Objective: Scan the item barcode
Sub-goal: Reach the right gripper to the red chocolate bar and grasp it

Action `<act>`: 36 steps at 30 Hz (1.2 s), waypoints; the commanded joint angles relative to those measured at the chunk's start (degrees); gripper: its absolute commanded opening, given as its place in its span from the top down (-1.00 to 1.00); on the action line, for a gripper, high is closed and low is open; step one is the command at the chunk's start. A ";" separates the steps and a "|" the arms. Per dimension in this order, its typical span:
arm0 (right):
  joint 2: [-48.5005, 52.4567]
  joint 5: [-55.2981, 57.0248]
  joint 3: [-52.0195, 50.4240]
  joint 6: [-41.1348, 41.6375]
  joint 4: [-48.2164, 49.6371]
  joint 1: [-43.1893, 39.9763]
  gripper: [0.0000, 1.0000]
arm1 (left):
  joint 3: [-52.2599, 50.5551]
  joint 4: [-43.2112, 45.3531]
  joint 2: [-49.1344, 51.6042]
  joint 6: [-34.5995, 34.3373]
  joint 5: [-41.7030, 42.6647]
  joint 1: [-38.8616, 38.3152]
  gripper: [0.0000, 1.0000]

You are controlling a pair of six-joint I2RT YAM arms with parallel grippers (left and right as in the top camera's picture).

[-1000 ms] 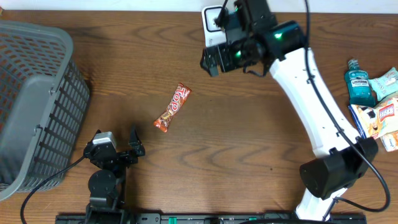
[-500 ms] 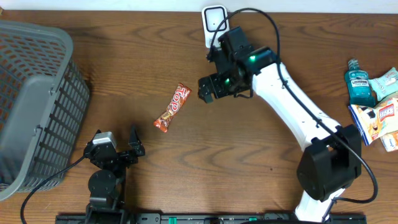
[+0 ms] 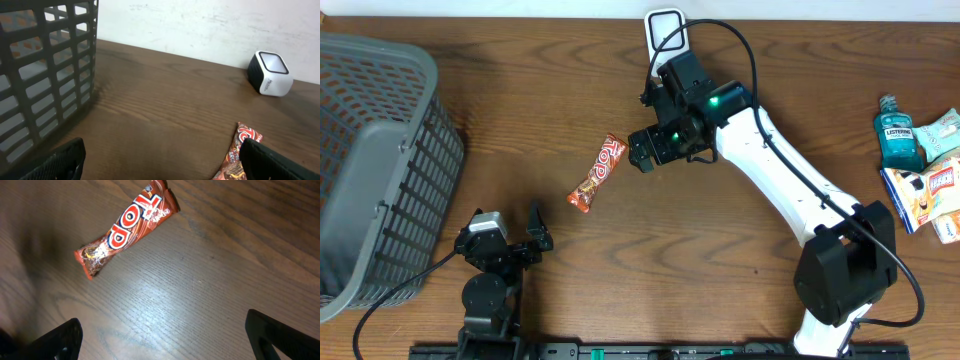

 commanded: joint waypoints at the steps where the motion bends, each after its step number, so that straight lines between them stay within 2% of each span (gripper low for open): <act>1: -1.09 0.20 -0.13 0.90 0.07 0.48 -0.99 | -1.20 -1.97 0.00 -0.48 -0.92 0.24 -0.96; 12: -1.09 0.20 -1.36 0.87 -0.79 1.01 -0.98 | -1.20 -1.97 0.00 -0.50 -0.92 0.24 -0.95; 21: -1.09 0.20 -6.27 0.85 0.15 2.95 -0.99 | -1.20 -1.97 0.00 -0.48 -0.92 0.24 -0.96; 29: -1.09 0.22 -9.62 1.11 9.07 5.57 -0.99 | -1.20 -1.97 0.00 -0.48 -0.92 0.24 -0.96; 36: -0.24 0.22 -9.60 5.51 16.41 9.49 -0.98 | -1.20 -1.97 0.00 -0.48 -0.92 0.24 -0.96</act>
